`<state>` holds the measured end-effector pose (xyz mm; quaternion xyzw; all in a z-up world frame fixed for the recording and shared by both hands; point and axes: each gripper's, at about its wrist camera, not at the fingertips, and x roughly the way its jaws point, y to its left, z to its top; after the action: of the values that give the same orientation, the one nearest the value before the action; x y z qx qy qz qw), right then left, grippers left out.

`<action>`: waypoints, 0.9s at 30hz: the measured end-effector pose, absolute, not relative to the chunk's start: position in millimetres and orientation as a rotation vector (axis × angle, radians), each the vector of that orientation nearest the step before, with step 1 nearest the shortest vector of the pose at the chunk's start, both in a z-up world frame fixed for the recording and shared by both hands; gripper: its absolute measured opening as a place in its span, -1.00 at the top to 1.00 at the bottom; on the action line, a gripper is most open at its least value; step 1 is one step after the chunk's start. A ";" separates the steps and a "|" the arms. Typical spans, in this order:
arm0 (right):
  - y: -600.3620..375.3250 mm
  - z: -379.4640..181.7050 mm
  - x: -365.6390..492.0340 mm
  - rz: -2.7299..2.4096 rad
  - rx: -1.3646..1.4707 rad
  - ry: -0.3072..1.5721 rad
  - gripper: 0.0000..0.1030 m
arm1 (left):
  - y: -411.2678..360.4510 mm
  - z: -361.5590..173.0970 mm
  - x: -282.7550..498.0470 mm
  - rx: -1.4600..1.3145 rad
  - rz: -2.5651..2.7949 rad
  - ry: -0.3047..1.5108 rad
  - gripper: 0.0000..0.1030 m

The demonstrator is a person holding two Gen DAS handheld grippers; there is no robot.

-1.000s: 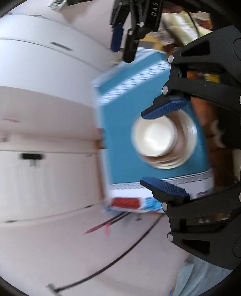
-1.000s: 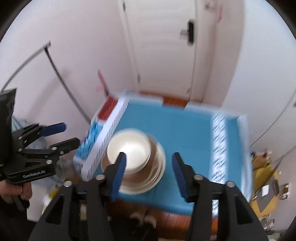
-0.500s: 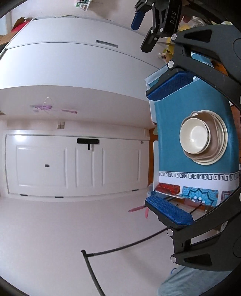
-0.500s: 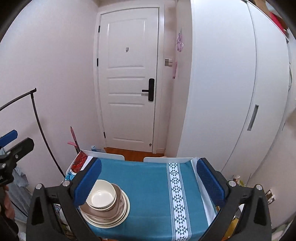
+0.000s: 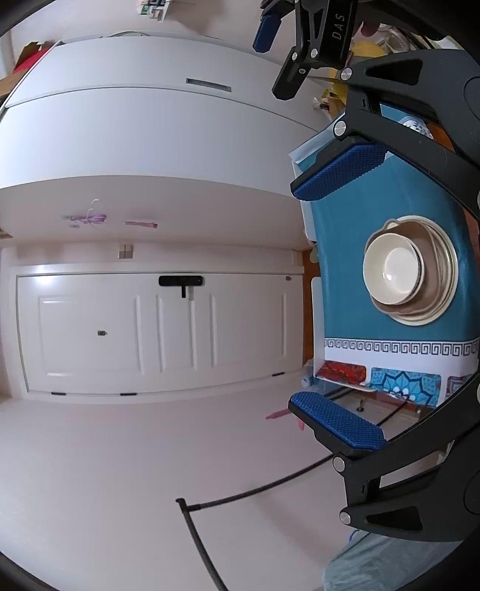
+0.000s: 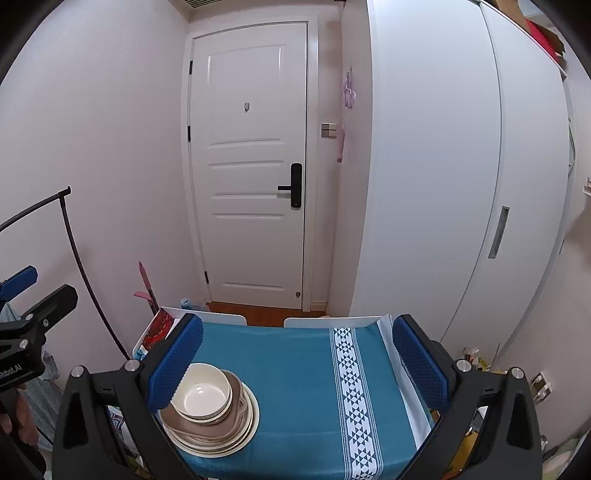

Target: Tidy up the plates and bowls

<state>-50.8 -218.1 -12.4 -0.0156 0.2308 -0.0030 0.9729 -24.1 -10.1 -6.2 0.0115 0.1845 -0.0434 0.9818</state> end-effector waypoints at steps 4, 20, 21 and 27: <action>-218.5 -12.6 -49.8 -0.007 -0.029 0.470 -0.98 | -12.2 -7.0 -21.6 0.026 -0.091 0.379 -0.99; -219.6 -15.1 -48.5 -0.014 -0.027 0.471 -0.98 | -14.9 -5.7 -15.7 0.042 -0.108 0.370 -0.99; -219.7 -15.4 -48.3 -0.013 -0.027 0.472 -0.98 | -14.8 -5.5 -15.0 0.042 -0.107 0.370 -0.99; -219.3 -14.5 -48.6 -0.014 -0.026 0.472 -0.98 | -13.9 -5.6 -13.9 0.042 -0.105 0.370 -0.99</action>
<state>-48.6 -219.3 -14.5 -0.0129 0.2338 -0.0069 0.9722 -13.9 -13.9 -5.6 0.0209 0.1836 -0.0522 0.9814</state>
